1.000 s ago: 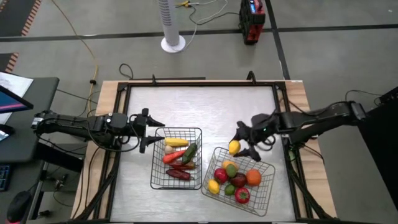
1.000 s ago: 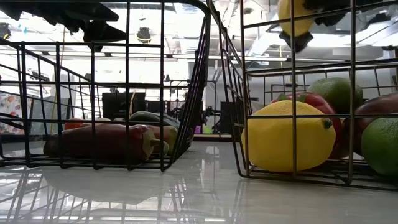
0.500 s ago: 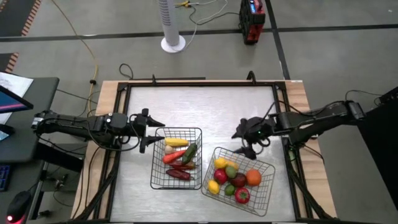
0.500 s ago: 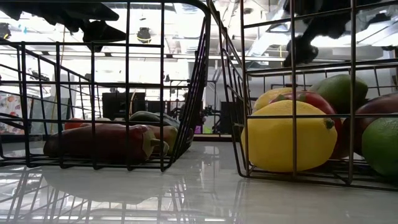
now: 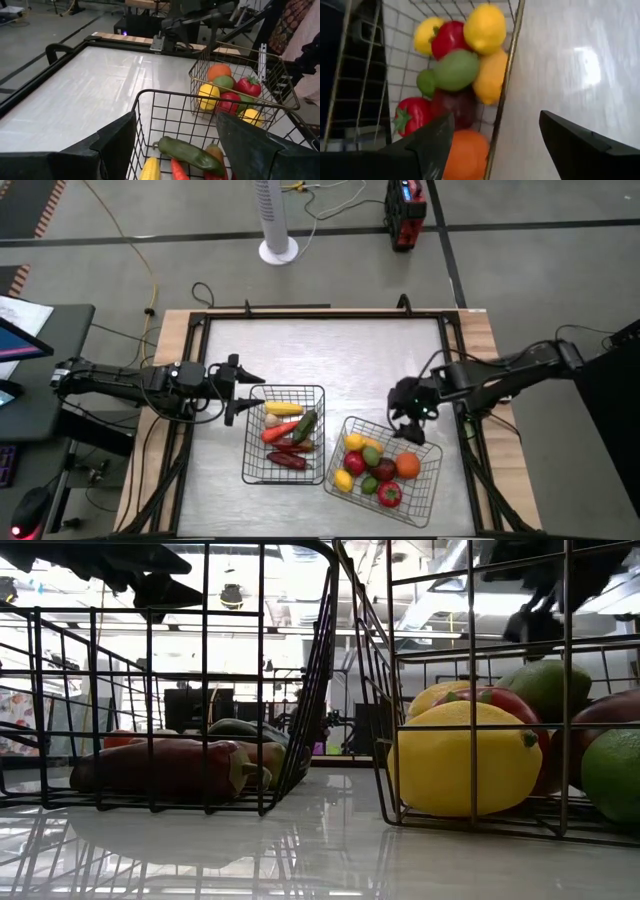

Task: Sort produce into baskets
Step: Adjust the right wire basket

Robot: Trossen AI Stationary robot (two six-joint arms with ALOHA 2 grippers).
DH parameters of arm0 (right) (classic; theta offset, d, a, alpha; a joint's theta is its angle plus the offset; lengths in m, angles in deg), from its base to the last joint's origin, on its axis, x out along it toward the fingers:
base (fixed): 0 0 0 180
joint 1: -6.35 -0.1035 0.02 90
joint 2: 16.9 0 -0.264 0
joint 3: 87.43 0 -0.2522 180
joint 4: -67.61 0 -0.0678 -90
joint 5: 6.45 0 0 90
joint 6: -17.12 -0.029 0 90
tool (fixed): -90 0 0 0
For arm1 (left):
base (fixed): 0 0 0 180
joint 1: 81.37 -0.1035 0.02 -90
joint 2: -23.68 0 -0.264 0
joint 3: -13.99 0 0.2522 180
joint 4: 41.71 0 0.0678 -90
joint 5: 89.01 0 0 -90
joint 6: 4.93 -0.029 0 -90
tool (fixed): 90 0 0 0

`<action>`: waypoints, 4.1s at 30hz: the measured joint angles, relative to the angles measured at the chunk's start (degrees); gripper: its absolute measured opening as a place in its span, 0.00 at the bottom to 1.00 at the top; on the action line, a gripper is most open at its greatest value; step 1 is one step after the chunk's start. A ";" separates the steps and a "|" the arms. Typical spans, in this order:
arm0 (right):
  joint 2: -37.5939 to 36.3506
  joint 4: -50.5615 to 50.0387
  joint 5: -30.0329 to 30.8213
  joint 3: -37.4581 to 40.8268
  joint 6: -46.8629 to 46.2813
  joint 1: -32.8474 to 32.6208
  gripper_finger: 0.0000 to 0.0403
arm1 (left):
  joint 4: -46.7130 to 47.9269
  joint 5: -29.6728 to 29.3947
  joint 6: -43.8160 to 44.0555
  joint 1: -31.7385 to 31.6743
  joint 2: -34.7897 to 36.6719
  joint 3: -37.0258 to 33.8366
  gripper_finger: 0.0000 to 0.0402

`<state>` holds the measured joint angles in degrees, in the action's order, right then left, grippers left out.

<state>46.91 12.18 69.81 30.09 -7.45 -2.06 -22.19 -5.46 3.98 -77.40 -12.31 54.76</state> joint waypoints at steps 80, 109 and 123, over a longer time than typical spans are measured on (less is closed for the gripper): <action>13.40 -6.78 20.32 -4.67 63.77 9.73 0.35 | 1.78 -0.42 -1.71 0.00 0.00 0.02 0.65; 13.38 -6.38 18.12 -4.69 26.99 10.81 0.32 | 2.38 -0.42 -1.98 0.00 -0.02 0.02 0.65; 13.38 -4.68 20.85 -4.69 48.41 8.18 0.55 | 2.51 -0.42 -1.74 0.00 -0.02 0.02 0.65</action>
<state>60.29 7.50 90.66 25.40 40.96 6.12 -19.69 -5.88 2.23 -77.40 -12.32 54.78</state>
